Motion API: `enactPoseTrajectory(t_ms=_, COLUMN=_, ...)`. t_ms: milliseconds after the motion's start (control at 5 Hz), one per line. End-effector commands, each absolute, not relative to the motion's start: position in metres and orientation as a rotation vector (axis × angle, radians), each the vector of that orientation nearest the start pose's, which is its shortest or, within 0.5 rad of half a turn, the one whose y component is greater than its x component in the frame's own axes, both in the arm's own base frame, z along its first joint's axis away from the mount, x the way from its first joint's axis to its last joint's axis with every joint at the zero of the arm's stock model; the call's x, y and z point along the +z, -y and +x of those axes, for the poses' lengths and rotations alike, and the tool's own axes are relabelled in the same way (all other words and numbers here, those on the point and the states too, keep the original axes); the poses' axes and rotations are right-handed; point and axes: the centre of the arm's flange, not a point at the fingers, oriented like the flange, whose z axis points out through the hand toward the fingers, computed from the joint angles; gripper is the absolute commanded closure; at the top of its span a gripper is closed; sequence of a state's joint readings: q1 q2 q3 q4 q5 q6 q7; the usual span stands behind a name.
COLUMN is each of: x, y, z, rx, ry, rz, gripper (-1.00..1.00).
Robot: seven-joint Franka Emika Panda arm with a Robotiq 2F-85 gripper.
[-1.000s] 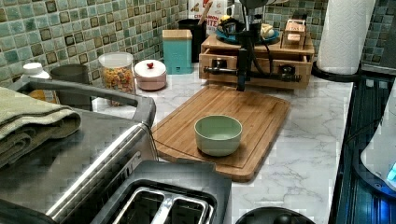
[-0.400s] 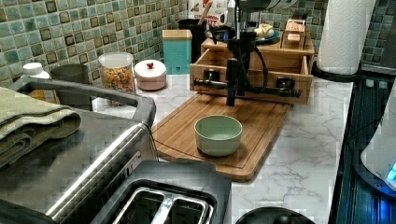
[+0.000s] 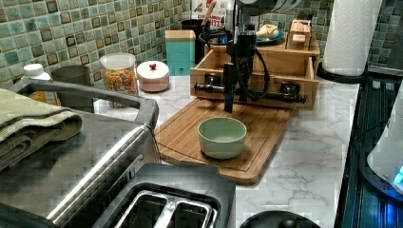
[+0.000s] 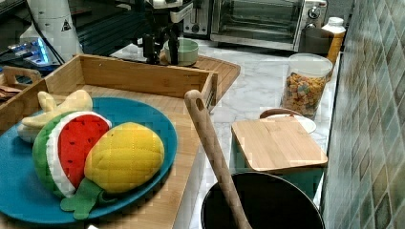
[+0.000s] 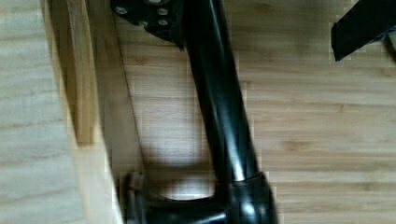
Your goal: Open the drawer.
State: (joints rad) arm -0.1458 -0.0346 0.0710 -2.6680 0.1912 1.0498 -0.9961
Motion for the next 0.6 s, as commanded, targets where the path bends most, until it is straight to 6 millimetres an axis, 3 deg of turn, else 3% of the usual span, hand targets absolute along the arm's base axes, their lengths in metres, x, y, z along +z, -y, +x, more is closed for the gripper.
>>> enactPoseTrajectory(t_ms=200, x=0.2491, y=-0.0967, z=0.3874, rx=0.08, ry=0.118, rz=-3.03, gripper=-1.0)
enactPoseTrajectory(t_ms=600, x=0.2492, y=-0.0967, z=0.3876, rx=0.08, ry=0.118, rz=-3.03, gripper=-1.0)
